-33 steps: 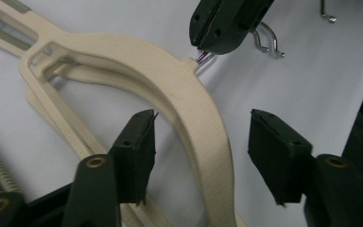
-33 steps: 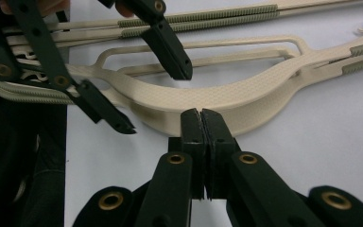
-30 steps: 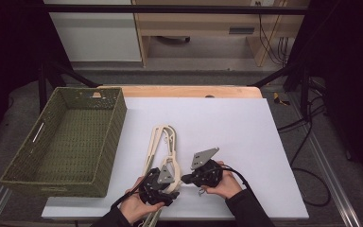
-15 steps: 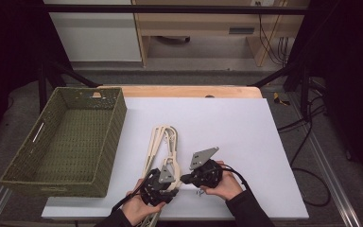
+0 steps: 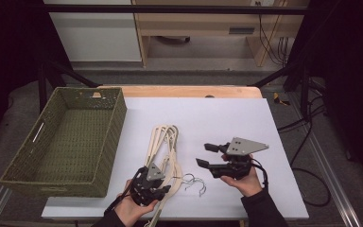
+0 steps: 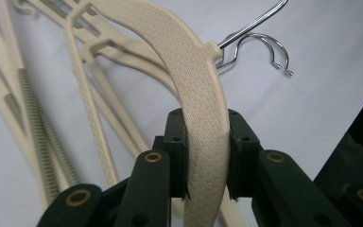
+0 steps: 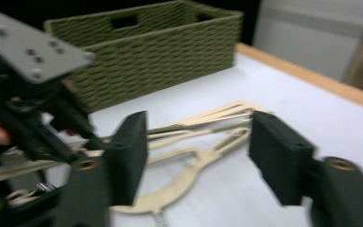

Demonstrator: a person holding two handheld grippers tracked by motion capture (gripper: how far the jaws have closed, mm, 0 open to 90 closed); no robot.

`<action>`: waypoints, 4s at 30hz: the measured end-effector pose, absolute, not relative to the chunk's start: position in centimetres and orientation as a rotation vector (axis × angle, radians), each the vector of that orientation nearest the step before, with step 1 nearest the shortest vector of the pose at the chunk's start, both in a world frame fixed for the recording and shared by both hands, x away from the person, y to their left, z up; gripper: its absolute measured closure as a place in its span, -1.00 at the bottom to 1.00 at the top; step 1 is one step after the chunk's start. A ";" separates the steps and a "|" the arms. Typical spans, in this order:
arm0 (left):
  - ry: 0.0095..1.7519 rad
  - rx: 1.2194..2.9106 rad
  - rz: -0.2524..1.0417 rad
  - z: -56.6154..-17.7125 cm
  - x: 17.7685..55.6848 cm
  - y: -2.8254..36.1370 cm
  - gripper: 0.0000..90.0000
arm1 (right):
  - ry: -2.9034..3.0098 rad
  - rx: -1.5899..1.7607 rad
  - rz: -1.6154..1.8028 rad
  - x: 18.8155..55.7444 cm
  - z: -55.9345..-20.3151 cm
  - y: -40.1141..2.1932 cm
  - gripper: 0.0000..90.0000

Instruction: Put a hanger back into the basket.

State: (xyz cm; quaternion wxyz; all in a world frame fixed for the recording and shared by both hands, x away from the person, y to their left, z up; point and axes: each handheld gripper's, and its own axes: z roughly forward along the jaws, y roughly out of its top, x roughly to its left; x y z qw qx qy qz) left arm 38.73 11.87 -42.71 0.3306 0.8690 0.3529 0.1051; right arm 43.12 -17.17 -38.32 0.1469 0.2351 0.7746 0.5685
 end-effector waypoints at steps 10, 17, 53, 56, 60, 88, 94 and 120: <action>0.987 2.229 0.303 -40.9 38.4 14.1 0.68 | 2.163 0.873 1.573 43.4 -40.2 -19.7 -0.55; 1.047 2.183 0.353 -39.5 38.5 16.3 0.74 | 2.156 0.902 1.560 43.3 -40.7 -20.0 -0.61; 0.966 1.994 0.421 -33.8 37.7 21.3 0.90 | 2.103 0.915 1.600 43.0 -40.0 -21.1 -0.67; 0.932 1.974 0.429 -32.4 37.5 21.7 0.90 | 2.092 0.922 1.604 43.0 -39.9 -21.3 -0.67; 0.895 1.969 0.438 -30.4 38.1 22.2 0.90 | 2.090 0.930 1.603 43.0 -39.9 -21.4 -0.71; 0.977 1.958 0.487 -25.6 48.2 33.6 0.90 | 2.038 0.987 1.562 43.2 -40.0 -21.5 -0.90; 1.003 1.940 0.513 -26.6 49.2 35.9 0.90 | 2.052 0.985 1.554 43.3 -40.2 -21.4 -0.91; 1.111 1.916 0.511 -30.2 50.7 41.7 0.90 | 2.075 0.989 1.537 43.5 -40.5 -21.3 -0.91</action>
